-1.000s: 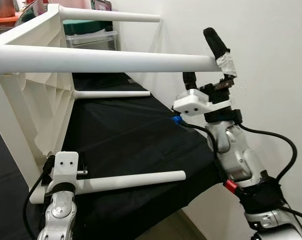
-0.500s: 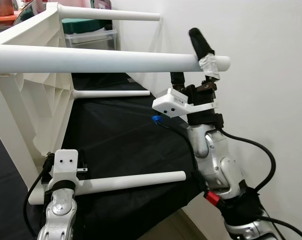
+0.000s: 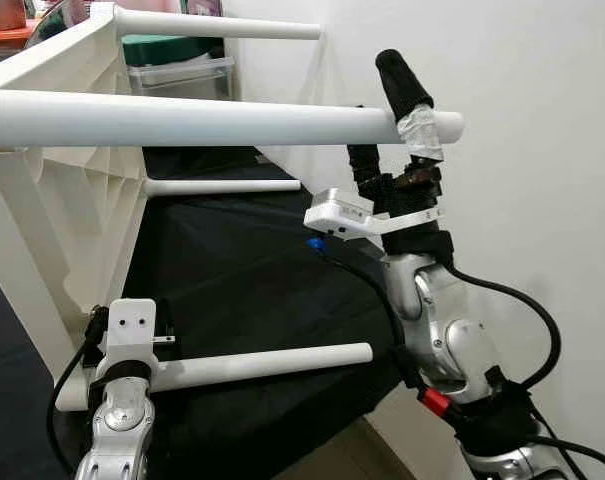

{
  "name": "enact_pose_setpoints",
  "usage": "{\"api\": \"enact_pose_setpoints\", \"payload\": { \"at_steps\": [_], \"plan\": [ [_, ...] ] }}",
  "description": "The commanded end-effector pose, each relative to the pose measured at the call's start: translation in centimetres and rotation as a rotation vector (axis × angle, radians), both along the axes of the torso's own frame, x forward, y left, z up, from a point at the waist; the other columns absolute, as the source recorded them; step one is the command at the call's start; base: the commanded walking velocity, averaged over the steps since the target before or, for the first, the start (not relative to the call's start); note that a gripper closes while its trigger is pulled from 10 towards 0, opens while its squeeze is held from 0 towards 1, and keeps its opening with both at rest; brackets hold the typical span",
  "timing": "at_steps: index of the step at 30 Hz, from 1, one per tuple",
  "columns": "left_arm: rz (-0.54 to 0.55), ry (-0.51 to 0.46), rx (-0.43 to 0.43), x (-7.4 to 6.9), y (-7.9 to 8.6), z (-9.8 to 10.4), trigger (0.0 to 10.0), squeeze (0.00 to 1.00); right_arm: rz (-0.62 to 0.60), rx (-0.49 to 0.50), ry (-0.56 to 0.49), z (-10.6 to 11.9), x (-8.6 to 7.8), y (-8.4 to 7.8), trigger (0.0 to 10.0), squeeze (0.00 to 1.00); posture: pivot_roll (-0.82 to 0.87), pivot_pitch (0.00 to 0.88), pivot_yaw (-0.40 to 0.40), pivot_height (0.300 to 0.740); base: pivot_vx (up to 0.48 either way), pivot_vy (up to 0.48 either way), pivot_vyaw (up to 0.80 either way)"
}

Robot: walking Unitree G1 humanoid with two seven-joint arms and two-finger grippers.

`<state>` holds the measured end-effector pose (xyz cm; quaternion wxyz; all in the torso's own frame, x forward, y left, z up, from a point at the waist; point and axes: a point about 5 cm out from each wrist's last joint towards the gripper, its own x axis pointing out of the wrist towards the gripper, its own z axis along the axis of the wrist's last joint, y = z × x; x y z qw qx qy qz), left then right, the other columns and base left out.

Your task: Building children table

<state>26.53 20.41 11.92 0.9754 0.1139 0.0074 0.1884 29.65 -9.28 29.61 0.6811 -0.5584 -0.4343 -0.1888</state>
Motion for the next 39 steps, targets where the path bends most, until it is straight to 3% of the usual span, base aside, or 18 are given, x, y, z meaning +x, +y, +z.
{"api": "enact_pose_setpoints", "payload": {
  "at_steps": [1, 2, 3, 4, 14, 18, 20, 22, 23, 28, 30, 32, 35, 39],
  "plan": [
    [0.020, 0.008, -0.005, -0.2, 0.2, -0.4, 10.0, 0.00, -0.007, -0.008, 0.002, -0.4, -0.1, 0.1, 10.0, 0.00, 0.04, 0.031, -0.041, 0.740, 0.000, 0.000, 0.00],
    [0.019, 0.010, -0.004, -0.2, 0.2, -0.4, 10.0, 0.00, -0.006, 0.006, 0.012, -0.5, -0.1, 0.0, 9.7, 0.00, 0.05, 0.033, -0.042, 0.740, 0.000, 0.000, 0.00],
    [0.020, 0.011, -0.003, -0.2, 0.2, -0.4, 10.0, 0.00, -0.001, 0.015, 0.022, -0.6, 0.0, 0.0, 2.1, 0.00, 0.04, 0.037, -0.044, 0.740, 0.000, 0.000, 0.00],
    [0.023, 0.011, -0.004, -0.3, 0.2, -0.4, 10.0, 0.00, 0.005, 0.023, 0.028, -0.5, 0.0, -0.1, 0.0, 0.00, 0.04, 0.036, -0.043, 0.740, 0.000, 0.000, 0.00],
    [0.035, 0.027, -0.009, -0.6, 0.5, -0.8, 10.0, 0.00, 0.017, 0.028, 0.025, -0.5, 0.0, 0.1, 0.0, 0.00, 0.04, 0.029, -0.042, 0.740, 0.000, 0.000, 0.00],
    [0.086, 0.055, -0.066, -0.7, 1.3, -1.5, 10.0, 0.00, 0.026, 0.054, 0.013, -0.3, 0.0, 0.0, 0.0, 0.00, 0.04, 0.021, -0.048, 0.740, 0.000, 0.000, 0.00],
    [0.201, 0.079, -0.133, -1.1, 3.6, -2.2, 10.0, 0.00, 0.030, 0.093, -0.015, 0.5, 0.2, -0.8, 0.0, 0.00, 0.04, 0.010, -0.048, 0.740, 0.000, 0.000, 0.00],
    [0.271, 0.081, -0.128, -1.3, 5.5, -2.1, 10.0, 0.00, 0.031, 0.119, -0.031, 1.1, 0.4, -1.5, 0.0, 0.00, 0.04, 0.005, -0.047, 0.740, 0.000, 0.000, 0.00],
    [0.271, 0.081, -0.128, -1.3, 5.5, -2.1, 10.0, 0.00, 0.031, 0.119, -0.031, 1.1, 0.4, -1.5, 0.0, 0.00, 0.04, 0.005, -0.047, 0.740, 0.000, 0.000, 0.00],
    [0.313, 0.003, 0.086, -0.5, 9.1, 1.4, 10.0, 0.00, 0.008, 0.157, -0.053, 1.9, 1.4, -3.3, 0.0, 0.00, 0.06, 0.000, -0.046, 0.740, 0.000, 0.000, 0.00],
    [0.313, 0.003, 0.086, -0.5, 9.1, 1.4, 10.0, 0.00, 0.008, 0.157, -0.053, 1.9, 1.4, -3.3, 0.0, 0.00, 0.06, 0.000, -0.046, 0.740, 0.000, 0.000, 0.00],
    [0.370, -0.047, 0.165, -0.2, 11.4, 3.9, 10.0, 0.00, -0.017, 0.176, -0.058, 2.1, 1.9, -4.5, 0.0, 0.00, 0.06, 0.000, -0.039, 0.740, 0.000, 0.000, 0.00],
    [0.382, -0.065, 0.192, -0.1, 12.1, 4.7, 10.0, 0.00, -0.025, 0.185, -0.065, 2.2, 2.0, -4.9, 0.0, 0.00, 0.06, 0.000, -0.038, 0.740, 0.000, 0.000, 0.00],
    [0.418, -0.161, 0.313, 0.6, 14.2, 9.0, 10.0, 0.00, -0.056, 0.247, -0.062, 1.5, 2.4, -6.8, 0.0, 0.00, 0.08, 0.000, -0.029, 0.740, 0.000, 0.000, 0.00]
  ]
}}
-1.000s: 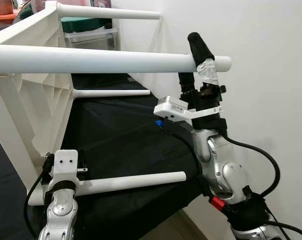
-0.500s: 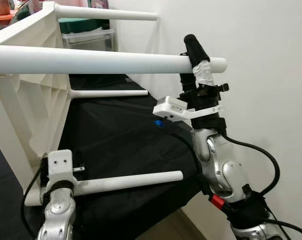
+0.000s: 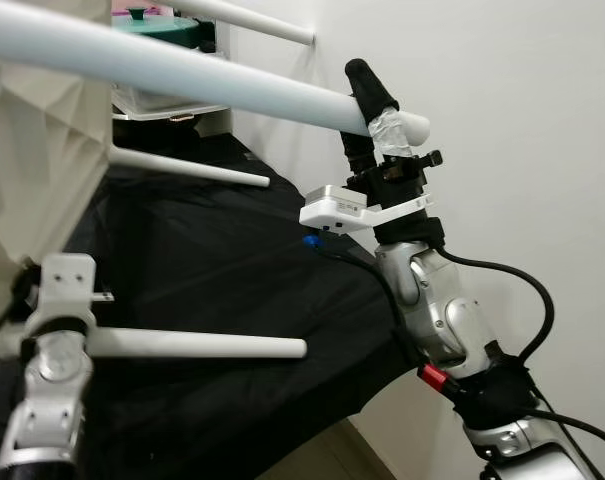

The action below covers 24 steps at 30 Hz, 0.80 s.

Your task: Building children table

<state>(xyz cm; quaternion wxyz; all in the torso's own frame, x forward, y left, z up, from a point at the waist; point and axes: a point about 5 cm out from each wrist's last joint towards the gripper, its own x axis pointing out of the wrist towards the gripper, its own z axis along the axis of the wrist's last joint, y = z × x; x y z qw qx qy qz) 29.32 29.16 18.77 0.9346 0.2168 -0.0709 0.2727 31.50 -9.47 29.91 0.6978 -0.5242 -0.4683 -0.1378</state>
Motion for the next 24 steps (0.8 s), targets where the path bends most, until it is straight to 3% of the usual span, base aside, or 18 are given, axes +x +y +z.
{"api": "enact_pose_setpoints", "payload": {
  "at_steps": [1, 2, 4, 6, 9, 10, 11, 12, 14, 15, 17, 18, 20, 24],
  "plan": [
    [0.261, -0.084, 0.097, -1.9, 6.0, 3.5, 10.0, 0.00, -0.208, 0.277, -0.035, 0.9, 0.7, -7.1, 0.0, 0.00, 0.08, 0.000, -0.029, 0.740, 0.000, 0.000, 0.00],
    [0.261, -0.084, 0.097, -1.9, 6.0, 3.5, 10.0, 0.00, -0.208, 0.277, -0.035, 0.9, 0.7, -7.1, 0.0, 0.00, 0.08, 0.000, -0.029, 0.740, 0.000, 0.000, 0.00],
    [0.261, -0.133, 0.153, -1.4, 6.8, 6.0, 10.0, 0.00, -0.195, 0.339, 0.000, 0.2, 1.1, -7.7, 0.0, 0.00, 0.08, 0.000, -0.027, 0.740, 0.000, 0.000, 0.00],
    [0.261, -0.133, 0.153, -1.4, 6.8, 6.0, 10.0, 0.00, -0.195, 0.339, 0.000, 0.2, 1.1, -7.7, 0.0, 0.00, 0.08, 0.000, -0.027, 0.740, 0.000, 0.000, 0.00],
    [0.249, -0.226, 0.233, -0.5, 7.5, 10.8, 10.0, 0.00, -0.160, 0.371, 0.038, -0.5, 1.8, -7.7, 0.0, 0.00, 0.10, 0.000, -0.023, 0.740, 0.000, 0.000, 0.00],
    [0.249, -0.226, 0.233, -0.5, 7.5, 10.8, 10.0, 0.00, -0.160, 0.371, 0.038, -0.5, 1.8, -7.7, 0.0, 0.00, 0.10, 0.000, -0.023, 0.740, 0.000, 0.000, 0.00],
    [0.246, -0.267, 0.261, -0.2, 7.5, 12.7, 10.0, 0.00, -0.148, 0.411, 0.080, -1.0, 2.3, -7.8, 0.0, 0.00, 0.10, 0.003, -0.022, 0.740, 0.000, 0.000, 0.00],
    [0.246, -0.267, 0.261, -0.2, 7.5, 12.7, 10.0, 0.00, -0.148, 0.411, 0.080, -1.0, 2.3, -7.8, 0.0, 0.00, 0.10, 0.003, -0.022, 0.740, 0.000, 0.000, 0.00],
    [0.226, -0.333, 0.336, 0.5, 6.8, 15.9, 10.0, 0.00, -0.133, 0.528, 0.184, -2.4, 3.3, -8.0, 0.0, 0.00, 0.10, 0.000, -0.028, 0.740, 0.000, 0.000, 0.00],
    [0.226, -0.333, 0.336, 0.5, 6.8, 15.9, 10.0, 0.00, -0.133, 0.528, 0.184, -2.4, 3.3, -8.0, 0.0, 0.00, 0.10, 0.000, -0.028, 0.740, 0.000, 0.000, 0.00],
    [0.205, -0.392, 0.380, 1.0, 6.1, 18.8, 10.0, 0.00, -0.119, 0.573, 0.249, -3.4, 3.9, -8.0, 0.0, 0.00, 0.10, 0.001, -0.029, 0.740, 0.000, 0.000, 0.00],
    [0.205, -0.392, 0.380, 1.0, 6.1, 18.8, 10.0, 0.00, -0.119, 0.573, 0.249, -3.4, 3.9, -8.0, 0.0, 0.00, 0.10, 0.001, -0.029, 0.740, 0.000, 0.000, 0.00],
    [0.192, -0.444, 0.411, 1.4, 5.4, 21.2, 10.0, 0.00, -0.112, 0.584, 0.274, -3.9, 4.0, -7.9, 0.0, 0.00, 0.10, 0.002, -0.029, 0.740, 0.000, 0.000, 0.00],
    [0.171, -0.477, 0.426, 1.7, 4.7, 23.1, 10.0, 0.00, -0.110, 0.593, 0.313, -4.6, 4.1, -7.7, 0.0, 0.00, 0.11, 0.003, -0.023, 0.740, 0.000, 0.000, 0.00]
  ]
}}
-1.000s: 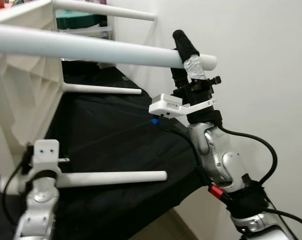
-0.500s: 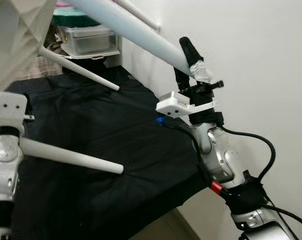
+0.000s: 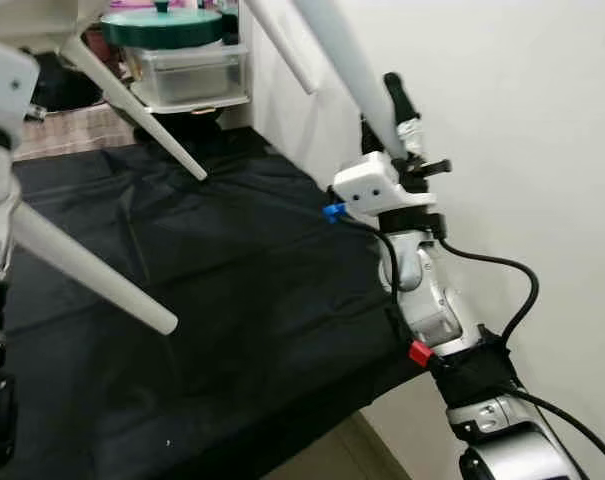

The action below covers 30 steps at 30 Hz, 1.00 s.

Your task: Building children table

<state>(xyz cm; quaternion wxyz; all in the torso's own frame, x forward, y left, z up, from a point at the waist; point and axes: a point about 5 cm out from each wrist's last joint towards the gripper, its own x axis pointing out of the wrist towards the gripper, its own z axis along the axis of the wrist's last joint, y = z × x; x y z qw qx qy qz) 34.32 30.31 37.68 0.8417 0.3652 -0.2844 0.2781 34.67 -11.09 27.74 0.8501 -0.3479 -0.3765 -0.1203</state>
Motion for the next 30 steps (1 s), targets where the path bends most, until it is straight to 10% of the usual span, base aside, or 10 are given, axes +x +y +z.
{"api": "enact_pose_setpoints", "payload": {
  "at_steps": [1, 16, 26, 30],
  "plan": [
    [0.132, -0.194, -0.021, -3.2, 3.2, 5.2, 10.0, 0.00, -0.228, 0.166, 0.154, -2.9, 0.9, -5.9, 0.0, 0.00, 0.10, 0.002, -0.022, 0.740, 0.000, 0.000, 0.00],
    [0.026, -0.238, 0.054, -1.6, -0.3, 10.1, 10.0, 0.00, -0.129, 0.283, 0.269, -5.2, 0.6, -4.5, 0.0, 0.00, 0.10, 0.010, -0.011, 0.740, 0.000, 0.000, 0.00],
    [-0.004, -0.204, 0.003, -0.7, -0.4, 9.8, 10.0, 0.00, 0.012, 0.412, 0.448, -8.2, 0.5, -2.9, 0.0, 0.00, 0.11, 0.013, -0.016, 0.740, 0.000, 0.000, 0.00],
    [-0.088, -0.042, -0.055, 1.6, -1.2, 6.3, 10.0, 0.00, 0.082, 0.432, 0.501, -9.2, 0.2, -2.3, 0.0, 0.00, 0.10, 0.008, -0.013, 0.740, 0.000, 0.000, 0.00]
  ]
}}
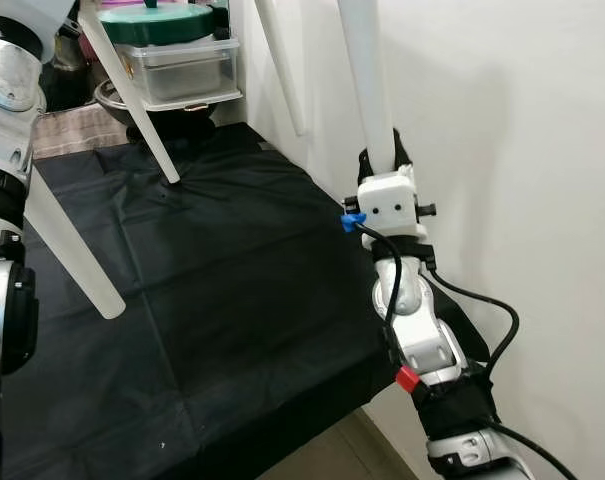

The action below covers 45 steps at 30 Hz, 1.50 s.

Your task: Building children table

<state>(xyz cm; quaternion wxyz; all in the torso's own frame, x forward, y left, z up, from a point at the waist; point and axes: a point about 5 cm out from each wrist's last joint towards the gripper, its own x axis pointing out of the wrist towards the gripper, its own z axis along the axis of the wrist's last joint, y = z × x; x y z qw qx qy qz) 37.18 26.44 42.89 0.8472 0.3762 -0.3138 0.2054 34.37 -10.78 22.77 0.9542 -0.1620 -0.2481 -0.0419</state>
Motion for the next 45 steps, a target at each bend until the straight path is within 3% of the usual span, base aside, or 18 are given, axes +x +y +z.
{"api": "enact_pose_setpoints", "payload": {
  "at_steps": [1, 2, 4, 5, 11, 15, 18, 22, 25, 29, 30, 34, 37, 41, 42, 45],
  "plan": [
    [0.021, 0.012, -0.110, -0.2, 1.6, -1.3, 10.0, 0.00, -0.096, 0.038, 0.228, -4.6, 0.5, -2.7, 0.0, 0.00, 0.11, 0.006, -0.019, 0.740, 0.000, 0.000, 0.00],
    [0.021, 0.012, -0.110, -0.2, 1.6, -1.3, 10.0, 0.00, -0.096, 0.038, 0.228, -4.6, 0.5, -2.7, 0.0, 0.00, 0.11, 0.006, -0.019, 0.740, 0.000, 0.000, 0.00],
    [-0.063, 0.102, -0.129, 1.0, -1.1, -7.7, 10.0, 0.00, -0.065, 0.067, 0.246, -5.2, 0.3, -2.5, 0.0, 0.00, 0.09, 0.002, -0.017, 0.740, 0.000, 0.000, 0.00],
    [-0.073, 0.108, -0.142, 1.0, -1.4, -8.5, 10.0, 0.00, -0.060, 0.066, 0.252, -5.3, 0.2, -2.4, 0.0, 0.00, 0.09, 0.003, -0.013, 0.740, 0.000, 0.000, 0.00],
    [-0.106, 0.099, -0.139, 0.5, -2.7, -10.7, 10.0, 0.00, -0.042, 0.079, 0.277, -5.8, 0.0, -2.1, 0.0, 0.00, 0.09, 0.002, -0.021, 0.740, 0.000, 0.000, 0.00],
    [-0.105, 0.061, -0.129, 0.0, -3.0, -10.8, 10.0, 0.00, -0.018, 0.075, 0.271, -5.6, 0.1, -1.9, 0.0, 0.00, 0.09, 0.000, -0.022, 0.740, 0.000, 0.000, 0.00],
    [-0.112, 0.081, -0.158, -0.1, -3.0, -11.5, 10.0, 0.00, -0.003, 0.072, 0.268, -5.5, 0.2, -1.7, 0.0, 0.00, 0.09, 0.000, -0.023, 0.740, 0.000, 0.000, 0.00],
    [-0.153, 0.098, -0.118, -1.0, -4.1, -12.1, 10.0, 0.00, 0.008, 0.114, 0.252, -4.8, 0.6, -1.5, 0.0, 0.00, 0.09, 0.000, -0.024, 0.740, 0.000, 0.000, 0.00],
    [-0.144, 0.075, -0.109, -1.3, -4.0, -11.3, 10.0, 0.00, 0.001, 0.123, 0.242, -4.5, 0.8, -1.7, 0.0, 0.00, 0.10, 0.000, -0.026, 0.740, 0.000, 0.000, 0.00],
    [-0.080, -0.054, -0.053, -1.3, -2.2, -5.0, 10.0, 0.00, -0.055, 0.119, 0.314, -5.0, 1.9, -2.7, 0.0, 0.00, 0.11, 0.000, -0.028, 0.740, 0.000, 0.000, 0.00],
    [-0.080, -0.054, -0.053, -1.3, -2.2, -5.0, 10.0, 0.00, -0.055, 0.119, 0.314, -5.0, 1.9, -2.7, 0.0, 0.00, 0.11, 0.000, -0.028, 0.740, 0.000, 0.000, 0.00],
    [-0.068, -0.097, 0.000, -1.9, -1.8, -2.0, 10.0, 0.00, -0.066, 0.143, 0.362, -5.1, 2.4, -2.7, 0.0, 0.00, 0.11, 0.002, -0.021, 0.740, 0.000, 0.000, 0.00],
    [-0.051, -0.177, 0.080, -3.0, -2.4, 1.2, 10.0, 0.00, -0.091, 0.205, 0.439, -5.9, 2.8, -2.8, 0.0, 0.00, 0.12, 0.006, -0.021, 0.740, 0.000, 0.000, 0.00],
    [-0.049, -0.216, 0.107, -3.5, -2.7, 3.0, 10.0, 0.00, -0.076, 0.200, 0.491, -7.3, 2.5, -2.2, 0.0, 0.00, 0.12, 0.012, -0.019, 0.740, 0.000, 0.000, 0.00],
    [-0.056, -0.227, 0.122, -3.6, -3.1, 3.8, 10.0, 0.00, -0.076, 0.209, 0.553, -8.6, 2.1, -1.7, 0.0, 0.00, 0.13, 0.014, -0.021, 0.740, 0.000, 0.000, 0.00],
    [-0.069, -0.224, 0.120, -3.5, -3.4, 4.4, 10.0, 0.00, -0.067, 0.214, 0.544, -8.9, 1.7, -1.2, 0.0, 0.00, 0.13, 0.016, -0.024, 0.740, 0.000, 0.000, 0.00]
  ]
}}
